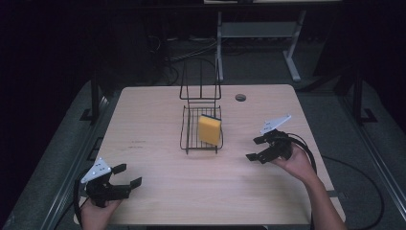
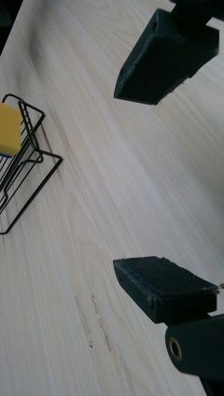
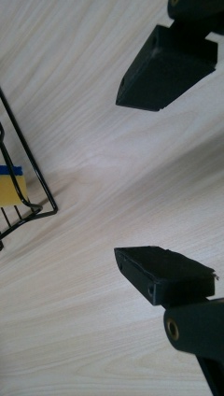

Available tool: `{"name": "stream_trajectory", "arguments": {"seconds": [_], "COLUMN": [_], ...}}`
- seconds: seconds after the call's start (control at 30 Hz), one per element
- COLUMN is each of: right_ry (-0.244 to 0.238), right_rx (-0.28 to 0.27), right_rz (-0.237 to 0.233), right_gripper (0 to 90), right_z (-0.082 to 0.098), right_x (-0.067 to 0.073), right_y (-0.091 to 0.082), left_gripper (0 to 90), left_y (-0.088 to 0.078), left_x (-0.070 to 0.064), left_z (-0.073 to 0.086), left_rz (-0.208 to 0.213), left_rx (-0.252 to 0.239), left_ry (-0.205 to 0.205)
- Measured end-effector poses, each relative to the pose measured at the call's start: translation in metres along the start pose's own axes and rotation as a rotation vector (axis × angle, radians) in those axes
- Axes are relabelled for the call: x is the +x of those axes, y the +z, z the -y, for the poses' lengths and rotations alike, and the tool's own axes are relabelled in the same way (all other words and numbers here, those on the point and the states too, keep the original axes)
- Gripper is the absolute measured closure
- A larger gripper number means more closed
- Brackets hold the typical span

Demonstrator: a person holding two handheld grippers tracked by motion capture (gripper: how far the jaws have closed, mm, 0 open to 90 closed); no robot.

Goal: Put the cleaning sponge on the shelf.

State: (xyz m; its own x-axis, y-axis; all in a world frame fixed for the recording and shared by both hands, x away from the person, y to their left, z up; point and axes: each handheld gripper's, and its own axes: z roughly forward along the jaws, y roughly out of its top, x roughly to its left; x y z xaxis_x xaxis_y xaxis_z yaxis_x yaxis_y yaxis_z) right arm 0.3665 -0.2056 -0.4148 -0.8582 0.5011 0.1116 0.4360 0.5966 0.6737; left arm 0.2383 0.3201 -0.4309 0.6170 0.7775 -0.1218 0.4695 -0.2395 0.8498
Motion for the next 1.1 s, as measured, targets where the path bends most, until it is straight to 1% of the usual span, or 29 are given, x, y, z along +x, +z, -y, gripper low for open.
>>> {"name": "stream_trajectory", "arguments": {"seconds": [0.07,0.2,0.23,0.37,0.47,0.57,0.7,0.9,1.1], "right_ry": [0.014,0.021,0.023,0.021,0.028,0.033,0.034,0.050,0.055], "right_rx": [0.003,0.009,0.014,0.007,0.009,0.016,0.011,0.021,0.012], "right_rz": [0.004,0.007,0.007,0.010,0.011,0.009,0.016,0.019,0.021], "right_gripper": [21.3,21.1,21.1,21.2,21.2,21.2,21.2,21.2,21.3], "right_z": [0.005,0.009,0.010,0.015,0.021,0.024,0.029,0.038,0.045], "right_x": [0.000,0.000,0.000,0.001,0.003,0.003,0.004,0.005,0.007], "right_y": [0.000,0.000,0.000,-0.002,-0.003,-0.003,-0.005,-0.007,-0.010], "left_gripper": [14.7,14.7,14.7,14.7,14.7,14.7,14.7,14.7,14.7], "left_y": [0.000,0.000,0.000,0.001,0.001,0.001,0.001,0.001,0.001], "left_x": [0.000,0.000,0.000,-0.001,-0.001,-0.001,-0.001,-0.001,-0.001], "left_z": [0.000,0.000,0.000,0.000,0.000,0.000,0.000,0.000,0.000], "left_rz": [0.001,0.001,0.002,0.001,0.003,0.002,0.001,0.002,0.001], "left_rx": [0.001,0.000,0.001,0.001,0.002,0.001,0.001,0.003,0.003], "left_ry": [-0.001,-0.001,-0.001,-0.001,0.000,0.000,0.000,0.002,0.004]}}
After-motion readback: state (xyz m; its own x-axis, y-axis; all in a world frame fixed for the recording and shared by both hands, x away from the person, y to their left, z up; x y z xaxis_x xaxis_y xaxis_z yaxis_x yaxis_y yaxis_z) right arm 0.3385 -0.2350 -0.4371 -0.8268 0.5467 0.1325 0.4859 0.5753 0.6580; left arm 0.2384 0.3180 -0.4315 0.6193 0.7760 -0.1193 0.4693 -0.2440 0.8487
